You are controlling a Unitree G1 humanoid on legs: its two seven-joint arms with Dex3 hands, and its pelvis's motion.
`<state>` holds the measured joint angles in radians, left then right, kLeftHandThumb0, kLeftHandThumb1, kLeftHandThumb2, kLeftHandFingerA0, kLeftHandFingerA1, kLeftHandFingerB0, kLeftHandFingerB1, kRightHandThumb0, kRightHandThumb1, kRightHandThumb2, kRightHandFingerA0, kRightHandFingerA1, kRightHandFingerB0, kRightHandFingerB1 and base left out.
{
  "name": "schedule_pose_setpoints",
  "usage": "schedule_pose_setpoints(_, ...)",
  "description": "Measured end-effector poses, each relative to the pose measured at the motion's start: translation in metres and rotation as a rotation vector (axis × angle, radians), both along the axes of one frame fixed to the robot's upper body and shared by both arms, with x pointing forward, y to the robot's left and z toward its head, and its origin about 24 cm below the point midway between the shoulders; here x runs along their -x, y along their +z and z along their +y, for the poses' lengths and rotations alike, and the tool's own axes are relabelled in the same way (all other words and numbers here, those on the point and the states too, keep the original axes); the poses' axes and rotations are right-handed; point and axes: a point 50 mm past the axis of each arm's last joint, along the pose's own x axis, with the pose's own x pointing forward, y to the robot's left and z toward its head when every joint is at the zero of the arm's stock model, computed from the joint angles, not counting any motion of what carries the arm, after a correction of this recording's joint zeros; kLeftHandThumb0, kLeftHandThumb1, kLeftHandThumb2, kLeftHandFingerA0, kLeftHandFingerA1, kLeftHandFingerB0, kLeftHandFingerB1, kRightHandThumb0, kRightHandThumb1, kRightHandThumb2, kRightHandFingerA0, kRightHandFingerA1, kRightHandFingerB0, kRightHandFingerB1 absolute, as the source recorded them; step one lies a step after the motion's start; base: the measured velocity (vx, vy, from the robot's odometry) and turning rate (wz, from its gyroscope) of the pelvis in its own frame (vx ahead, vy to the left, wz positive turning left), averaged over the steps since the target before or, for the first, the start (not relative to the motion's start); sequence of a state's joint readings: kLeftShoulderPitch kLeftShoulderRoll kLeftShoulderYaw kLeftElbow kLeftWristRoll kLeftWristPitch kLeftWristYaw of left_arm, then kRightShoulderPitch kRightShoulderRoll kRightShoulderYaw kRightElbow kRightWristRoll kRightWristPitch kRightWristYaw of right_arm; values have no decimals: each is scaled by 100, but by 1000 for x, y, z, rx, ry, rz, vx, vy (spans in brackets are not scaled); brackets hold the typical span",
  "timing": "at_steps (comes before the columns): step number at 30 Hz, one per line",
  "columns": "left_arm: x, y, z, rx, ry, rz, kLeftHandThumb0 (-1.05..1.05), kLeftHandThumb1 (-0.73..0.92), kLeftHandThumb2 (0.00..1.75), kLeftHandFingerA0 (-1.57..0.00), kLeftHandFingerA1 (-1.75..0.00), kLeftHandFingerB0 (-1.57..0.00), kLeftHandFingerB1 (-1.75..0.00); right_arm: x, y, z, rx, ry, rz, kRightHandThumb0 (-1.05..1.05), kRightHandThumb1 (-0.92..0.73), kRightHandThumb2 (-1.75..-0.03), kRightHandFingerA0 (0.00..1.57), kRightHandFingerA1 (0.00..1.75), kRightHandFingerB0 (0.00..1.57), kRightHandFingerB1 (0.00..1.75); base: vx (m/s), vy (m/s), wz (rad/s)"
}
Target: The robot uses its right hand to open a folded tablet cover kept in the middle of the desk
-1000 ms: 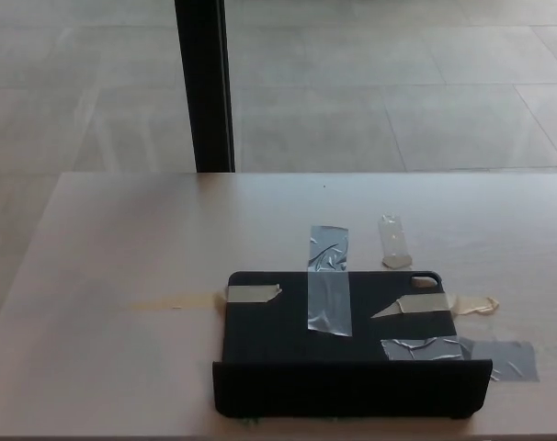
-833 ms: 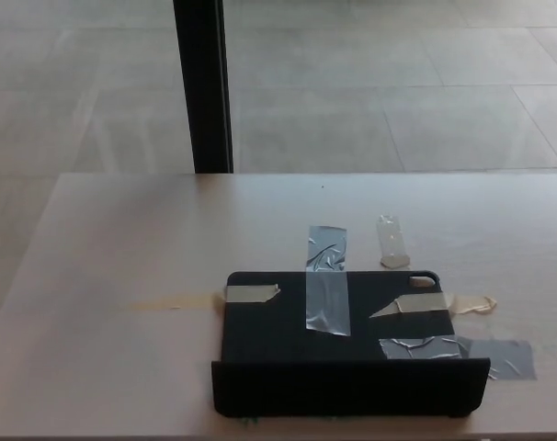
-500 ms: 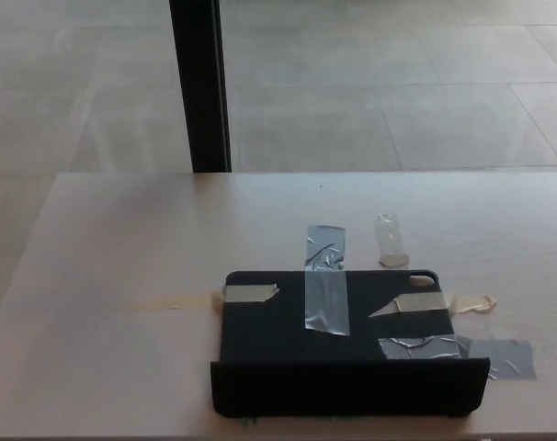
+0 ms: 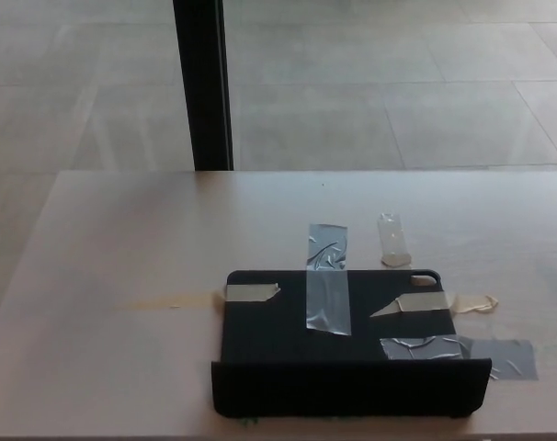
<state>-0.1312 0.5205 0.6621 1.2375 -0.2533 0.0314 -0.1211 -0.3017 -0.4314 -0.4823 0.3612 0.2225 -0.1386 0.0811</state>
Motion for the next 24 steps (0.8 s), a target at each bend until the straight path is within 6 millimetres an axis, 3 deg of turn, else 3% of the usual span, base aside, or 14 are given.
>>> schedule_pose_setpoints(1, 0, 0, 0, 0, 0, -1, -77, 71, 63, -53, -88, -30, -60, -5, 5, 12, 41, 52, -1, -77, -60, -59, 37, 50, 34, 31, 0, 0, 0)
schedule_pose_setpoints(4, -1, 0, 0, 0, -1, -3, -78, 71, 63, -51, -85, -28, -59, -15, 12, 43, 139, 178, 6, -77, -60, -59, 37, 46, 33, 31, 0, 0, 0)
schedule_pose_setpoints(5, -1, 0, 0, 1, 0, -3, -81, 54, 89, -50, -81, -26, -61, -17, 12, 51, 163, 210, 11, -77, -62, -60, 34, 45, 29, 30, 0, 0, 0)
schedule_pose_setpoints(6, -1, 0, 0, 1, -1, -4, -81, 54, 90, -50, -80, -26, -61, -20, 12, 62, 196, 252, 21, -78, -62, -60, 35, 45, 30, 30, 0, 0, 0)
schedule_pose_setpoints(7, -1, 0, 0, 1, 0, -4, -81, 54, 90, -50, -80, -26, -61, -21, 12, 68, 214, 276, 28, -78, -62, -60, 35, 45, 30, 30, 0, 0, 0)
schedule_pose_setpoints(8, -1, 0, 0, 1, -1, -4, -79, 71, 63, -49, -84, -28, -59, -23, 10, 80, 249, 323, 43, -79, -62, -60, 32, 45, 29, 30, 0, 0, 0)
schedule_pose_setpoints(13, -2, 0, 0, 1, -1, -5, -79, 72, 63, -48, -81, -28, -59, -29, 0, 119, 374, 476, 112, -81, -63, -60, 28, 40, 24, 28, 0, 0, 0)
schedule_pose_setpoints(20, -2, 0, 0, 1, -4, -5, -77, 71, 63, -52, -90, -28, -59, -32, -17, 156, 534, 632, 215, -86, -61, -60, 26, 43, 24, 29, 0, 0, 0)
schedule_pose_setpoints(24, -2, 0, 0, 1, -3, -5, -77, 72, 63, -50, -85, -28, -59, -34, -23, 173, 637, 703, 263, -86, -59, -60, 23, 47, 22, 29, 0, 0, 0)
